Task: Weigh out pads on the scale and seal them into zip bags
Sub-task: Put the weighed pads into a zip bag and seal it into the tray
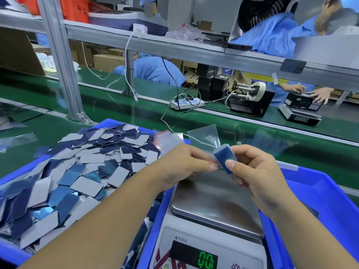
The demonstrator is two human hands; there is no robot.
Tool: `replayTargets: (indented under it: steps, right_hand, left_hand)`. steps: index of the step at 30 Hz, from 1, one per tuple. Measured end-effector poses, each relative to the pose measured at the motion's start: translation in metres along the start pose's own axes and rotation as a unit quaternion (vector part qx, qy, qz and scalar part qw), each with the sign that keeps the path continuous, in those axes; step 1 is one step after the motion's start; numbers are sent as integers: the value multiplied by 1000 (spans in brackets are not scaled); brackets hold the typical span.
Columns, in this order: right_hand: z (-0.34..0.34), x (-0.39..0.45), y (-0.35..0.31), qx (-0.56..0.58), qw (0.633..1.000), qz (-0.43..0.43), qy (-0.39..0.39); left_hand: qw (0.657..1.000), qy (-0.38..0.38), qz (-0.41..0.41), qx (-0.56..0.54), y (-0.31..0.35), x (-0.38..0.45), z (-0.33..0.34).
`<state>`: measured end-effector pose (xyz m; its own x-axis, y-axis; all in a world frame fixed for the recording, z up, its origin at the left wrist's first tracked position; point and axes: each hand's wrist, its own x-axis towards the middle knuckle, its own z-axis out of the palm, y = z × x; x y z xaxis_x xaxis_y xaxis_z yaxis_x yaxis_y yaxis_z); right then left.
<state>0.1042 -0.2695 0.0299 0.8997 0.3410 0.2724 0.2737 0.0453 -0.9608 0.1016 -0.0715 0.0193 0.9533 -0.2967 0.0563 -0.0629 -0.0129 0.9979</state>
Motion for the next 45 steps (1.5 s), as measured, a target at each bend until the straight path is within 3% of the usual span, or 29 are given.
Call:
replayTargets:
  steps: [6, 9, 12, 16, 20, 24, 31, 34, 37, 40, 42, 45]
  right_hand:
    - [-4, 2, 2, -30, 999, 3, 24]
    - [-10, 5, 5, -65, 995, 16, 73]
    - [-11, 6, 6, -122, 989, 37, 75]
    - [-8, 5, 9, -319, 945, 62, 33]
    - [-7, 4, 11, -407, 909, 81, -30]
    - [-6, 3, 12, -449, 889, 78, -52]
    - [-6, 3, 14, -456, 886, 55, -62]
    - [-6, 4, 15, -469, 881, 42, -59]
    - [-5, 5, 14, -396, 917, 37, -15]
    - [-1, 4, 9, -179, 983, 45, 17]
    - [1, 3, 5, -63, 997, 49, 10]
    - [3, 2, 2, -4, 999, 44, 9]
  left_hand:
    - [996, 35, -57, -52, 4, 1, -2]
    - [983, 100, -80, -135, 4, 4, -5]
    - [973, 143, -86, -160, 3, 6, -10]
    - [978, 100, -82, -161, 2, 4, -12]
    - [982, 84, -72, -153, -1, 5, -13]
    - [985, 78, -73, -135, -4, 6, -13]
    - [995, 46, -70, -51, -2, 5, -9]
    - [993, 76, -66, -54, -3, 5, -8]
    - [988, 105, -74, -84, -4, 7, -8]
    - [986, 103, -73, -107, -2, 6, -7]
    - [987, 91, -69, -117, -2, 6, -6]
    - [989, 62, -42, -128, -1, 6, -4]
